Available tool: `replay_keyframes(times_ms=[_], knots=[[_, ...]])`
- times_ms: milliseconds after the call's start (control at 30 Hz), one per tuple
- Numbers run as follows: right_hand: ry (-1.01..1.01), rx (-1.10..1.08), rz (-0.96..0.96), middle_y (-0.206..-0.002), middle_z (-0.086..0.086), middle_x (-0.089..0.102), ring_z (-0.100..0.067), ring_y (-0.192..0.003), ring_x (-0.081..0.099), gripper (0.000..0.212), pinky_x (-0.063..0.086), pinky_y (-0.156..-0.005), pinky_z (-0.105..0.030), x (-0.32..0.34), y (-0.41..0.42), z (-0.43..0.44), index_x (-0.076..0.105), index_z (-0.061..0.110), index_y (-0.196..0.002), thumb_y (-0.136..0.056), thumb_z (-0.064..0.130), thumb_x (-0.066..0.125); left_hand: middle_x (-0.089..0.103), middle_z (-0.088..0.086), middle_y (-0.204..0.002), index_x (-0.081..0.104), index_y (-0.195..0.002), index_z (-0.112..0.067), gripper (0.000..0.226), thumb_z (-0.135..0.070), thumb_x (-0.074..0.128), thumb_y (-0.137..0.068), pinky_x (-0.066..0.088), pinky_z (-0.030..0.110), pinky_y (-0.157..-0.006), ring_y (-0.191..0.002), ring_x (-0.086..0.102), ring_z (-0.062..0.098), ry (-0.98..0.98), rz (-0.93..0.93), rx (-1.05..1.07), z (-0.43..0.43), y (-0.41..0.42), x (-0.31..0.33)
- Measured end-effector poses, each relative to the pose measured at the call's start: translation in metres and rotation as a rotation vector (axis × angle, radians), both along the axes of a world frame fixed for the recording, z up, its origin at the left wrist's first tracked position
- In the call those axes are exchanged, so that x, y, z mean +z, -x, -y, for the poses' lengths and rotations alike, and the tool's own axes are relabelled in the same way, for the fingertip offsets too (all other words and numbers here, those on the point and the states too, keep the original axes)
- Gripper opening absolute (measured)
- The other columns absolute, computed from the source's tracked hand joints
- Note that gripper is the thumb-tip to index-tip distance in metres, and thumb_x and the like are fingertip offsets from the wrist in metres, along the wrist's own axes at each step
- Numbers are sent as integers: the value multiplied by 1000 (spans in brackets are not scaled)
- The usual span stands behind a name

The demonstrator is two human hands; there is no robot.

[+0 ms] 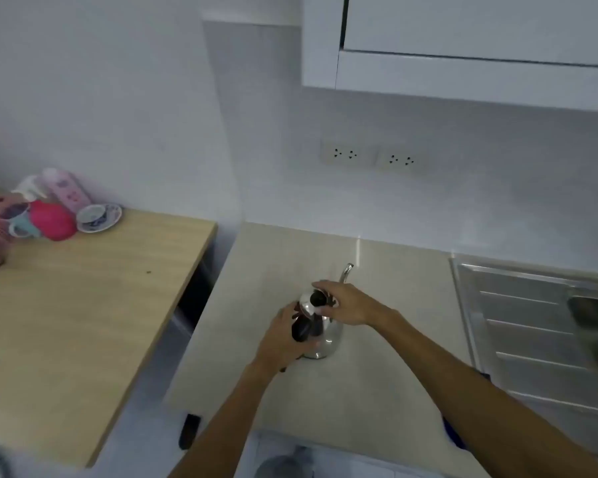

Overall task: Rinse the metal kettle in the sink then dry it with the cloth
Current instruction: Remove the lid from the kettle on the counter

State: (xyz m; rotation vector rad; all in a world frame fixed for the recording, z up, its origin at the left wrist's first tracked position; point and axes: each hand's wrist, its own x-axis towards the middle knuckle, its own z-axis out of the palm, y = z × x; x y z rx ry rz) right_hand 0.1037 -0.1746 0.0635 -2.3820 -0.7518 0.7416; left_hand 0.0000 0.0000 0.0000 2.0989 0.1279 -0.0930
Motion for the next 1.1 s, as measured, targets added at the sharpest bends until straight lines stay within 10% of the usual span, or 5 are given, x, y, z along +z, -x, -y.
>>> replay_keyframes(times_ms=[100,333,533,1100], knots=[[-37,-27,24,-143,-6,55,-22,-129,52,53,34,-97,-19,-5,-2,-4,46,14,-146,-97,28,61,59,-18,-117,53,-127,-29,62,-18,83,-74,43,6,-87,-106,57,-11,38,-12,37,-3,-3,2],[42,-46,117,-108,-2,61,-20,-102,59,52,51,-88,-35,-19,-1,10,59,29,-121,-79,56,70,60,-1,-136,47,-144,-23,76,-21,80,-75,49,39,-107,-123,58,16,-69,-153,-111,-27,-15,-5],[-82,-87,10,-132,3,55,-13,-119,52,81,45,-102,-32,-37,11,-2,48,23,-138,-73,65,71,49,-7,-141,38,-151,-20,108,-35,94,-61,41,32,-108,-125,47,9,-102,-192,-223,-36,-25,-9],[-428,-404,219,-99,7,73,-9,-92,67,29,55,-84,-35,-78,24,-31,71,19,-99,-89,45,63,65,-31,-116,45,-139,-47,89,-40,88,-62,55,28,-96,-110,66,2,-7,-5,-120,-27,-10,-40]])
